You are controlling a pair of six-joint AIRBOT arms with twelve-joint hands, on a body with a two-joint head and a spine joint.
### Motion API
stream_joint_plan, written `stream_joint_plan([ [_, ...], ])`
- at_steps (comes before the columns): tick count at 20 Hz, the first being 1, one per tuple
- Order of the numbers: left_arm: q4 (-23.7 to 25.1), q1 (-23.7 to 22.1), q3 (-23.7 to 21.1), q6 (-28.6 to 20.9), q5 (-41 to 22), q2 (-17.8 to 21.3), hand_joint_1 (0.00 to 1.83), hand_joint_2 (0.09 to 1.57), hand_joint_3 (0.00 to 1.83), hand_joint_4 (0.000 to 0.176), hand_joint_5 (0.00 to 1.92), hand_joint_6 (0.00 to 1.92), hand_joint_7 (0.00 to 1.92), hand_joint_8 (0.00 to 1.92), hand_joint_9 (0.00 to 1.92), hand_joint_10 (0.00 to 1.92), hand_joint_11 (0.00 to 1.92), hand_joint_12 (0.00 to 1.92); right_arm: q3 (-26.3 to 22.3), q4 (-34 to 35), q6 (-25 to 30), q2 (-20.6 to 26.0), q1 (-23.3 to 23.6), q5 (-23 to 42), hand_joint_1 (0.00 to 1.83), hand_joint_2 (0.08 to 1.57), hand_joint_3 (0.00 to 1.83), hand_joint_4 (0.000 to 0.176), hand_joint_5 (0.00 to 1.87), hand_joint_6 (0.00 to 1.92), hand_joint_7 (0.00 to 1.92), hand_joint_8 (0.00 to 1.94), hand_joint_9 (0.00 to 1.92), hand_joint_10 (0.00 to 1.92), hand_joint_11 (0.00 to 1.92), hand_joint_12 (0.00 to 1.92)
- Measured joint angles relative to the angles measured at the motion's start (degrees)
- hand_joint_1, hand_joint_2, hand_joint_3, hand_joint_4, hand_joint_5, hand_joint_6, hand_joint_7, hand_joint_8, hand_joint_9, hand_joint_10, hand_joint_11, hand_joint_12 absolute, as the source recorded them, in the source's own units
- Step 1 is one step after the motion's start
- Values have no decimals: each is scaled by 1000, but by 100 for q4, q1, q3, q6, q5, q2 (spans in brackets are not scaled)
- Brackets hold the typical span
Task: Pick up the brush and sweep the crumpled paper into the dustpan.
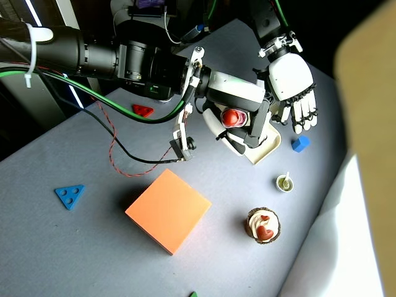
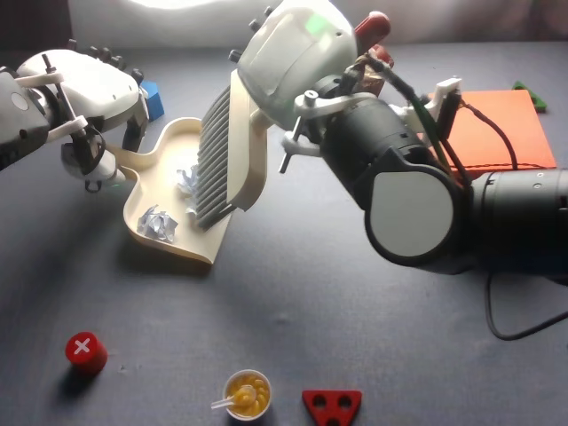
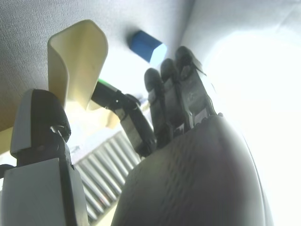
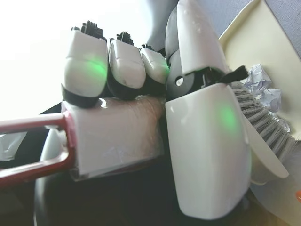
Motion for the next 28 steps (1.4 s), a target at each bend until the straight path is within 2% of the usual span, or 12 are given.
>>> stream_joint_plan([
  [2,0,2,0,0,-11,0,1109,1085,0,0,1055,856,396,7,296,6,244,18,-15,-33,136,52,0,-2,1474,1169,0,0,1108,1921,1326,1941,1419,1921,1529,1921],
  [11,2,2,0,0,-22,0,1135,1091,1,0,1037,883,316,0,248,2,230,6,-63,-57,179,50,-96,33,1502,1159,0,0,1117,1921,1320,1941,1420,1921,1543,1921],
  [14,-2,2,-17,2,-33,0,1115,1097,1,0,1025,905,337,4,267,4,244,10,-177,-184,201,201,-39,39,1501,1165,1,0,1118,1921,1331,1941,1421,1921,1534,1921],
  [16,-11,2,-31,2,-42,0,1125,1091,0,0,1041,879,372,6,305,7,279,22,-391,-203,2,494,-35,59,1502,1161,0,0,1089,1921,1313,1941,1408,1921,1533,1921],
  [18,-24,0,-39,2,-44,0,1136,1093,1,0,1033,888,329,1,274,1,240,6,-533,-201,-358,699,-92,48,1495,1164,1,0,1086,1921,1299,1941,1393,1921,1524,1921],
  [21,-28,2,-42,0,-46,-4,1116,1095,1,0,1028,899,337,2,277,1,238,5,-592,251,-887,715,-238,129,1521,1163,0,0,1096,1921,1300,1941,1406,1921,1537,1921],
  [28,-46,31,-35,0,-61,-4,1120,1094,0,0,1035,887,322,3,261,3,240,9,-435,328,-942,476,-317,227,1505,1159,0,0,1135,1921,1323,1941,1415,1921,1532,1921],
])
